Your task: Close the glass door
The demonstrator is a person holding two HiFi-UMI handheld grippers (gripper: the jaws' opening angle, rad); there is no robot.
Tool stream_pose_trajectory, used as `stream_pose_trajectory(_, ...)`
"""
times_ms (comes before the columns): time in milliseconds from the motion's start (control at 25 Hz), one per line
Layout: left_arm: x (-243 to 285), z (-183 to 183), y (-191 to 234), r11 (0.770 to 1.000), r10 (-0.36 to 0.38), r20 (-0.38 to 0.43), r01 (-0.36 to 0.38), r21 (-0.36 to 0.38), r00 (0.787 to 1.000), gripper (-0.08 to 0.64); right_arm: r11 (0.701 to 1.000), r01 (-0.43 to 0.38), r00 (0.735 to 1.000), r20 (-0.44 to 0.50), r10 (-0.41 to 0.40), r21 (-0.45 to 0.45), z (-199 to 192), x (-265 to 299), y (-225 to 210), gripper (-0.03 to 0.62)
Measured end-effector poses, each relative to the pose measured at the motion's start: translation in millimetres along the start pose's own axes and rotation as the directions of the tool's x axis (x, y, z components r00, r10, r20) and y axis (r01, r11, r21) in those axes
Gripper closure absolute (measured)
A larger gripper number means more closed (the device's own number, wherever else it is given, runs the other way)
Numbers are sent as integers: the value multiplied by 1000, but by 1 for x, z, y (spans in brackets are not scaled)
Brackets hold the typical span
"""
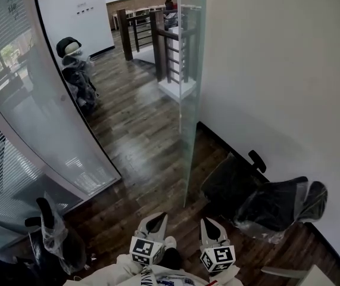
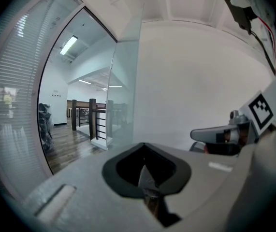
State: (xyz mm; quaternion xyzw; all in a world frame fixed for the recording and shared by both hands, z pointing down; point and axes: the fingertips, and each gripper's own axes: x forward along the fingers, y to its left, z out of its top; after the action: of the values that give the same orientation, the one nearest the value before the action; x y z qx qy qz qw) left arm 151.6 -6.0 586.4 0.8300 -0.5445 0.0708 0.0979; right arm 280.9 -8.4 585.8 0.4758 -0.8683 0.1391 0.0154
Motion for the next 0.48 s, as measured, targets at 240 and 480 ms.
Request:
stream_pose_trajectory(240,29,15,24,1000,-3,6,3,4,1000,557,1000,6,1000,-3,-6,4,9,36,-9,588)
stream_pose_trajectory(480,55,20,46,999,-21,14,21,33,1000,557,1000,16,1000,-6,-16,-7,19,70,-16,588)
